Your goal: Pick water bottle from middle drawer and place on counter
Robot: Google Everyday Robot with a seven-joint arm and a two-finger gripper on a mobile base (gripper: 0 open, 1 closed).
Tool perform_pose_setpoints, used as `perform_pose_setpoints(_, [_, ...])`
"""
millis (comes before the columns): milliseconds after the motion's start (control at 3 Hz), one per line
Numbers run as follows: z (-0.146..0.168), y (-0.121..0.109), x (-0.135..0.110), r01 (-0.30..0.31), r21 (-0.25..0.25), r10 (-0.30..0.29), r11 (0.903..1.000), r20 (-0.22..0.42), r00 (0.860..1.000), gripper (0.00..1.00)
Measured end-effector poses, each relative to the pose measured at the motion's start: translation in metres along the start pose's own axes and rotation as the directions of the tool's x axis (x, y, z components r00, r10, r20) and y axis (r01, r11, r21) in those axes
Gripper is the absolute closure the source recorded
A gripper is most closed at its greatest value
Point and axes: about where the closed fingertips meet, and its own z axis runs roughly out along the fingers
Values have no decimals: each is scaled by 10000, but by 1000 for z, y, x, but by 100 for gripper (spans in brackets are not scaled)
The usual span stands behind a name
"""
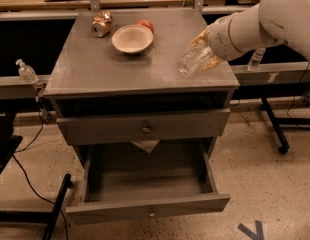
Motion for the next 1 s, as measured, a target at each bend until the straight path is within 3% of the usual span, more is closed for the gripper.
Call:
perform_pose_setpoints(333, [28,-17,6,-135,834,109,9964,324,9994,100])
perform_pose_setpoints(667, [45,-27,5,23,699,-47,9976,346,9994,83])
perform_pose_setpoints(1000, [50,-27,12,-548,532,532,9971,316,9981,53])
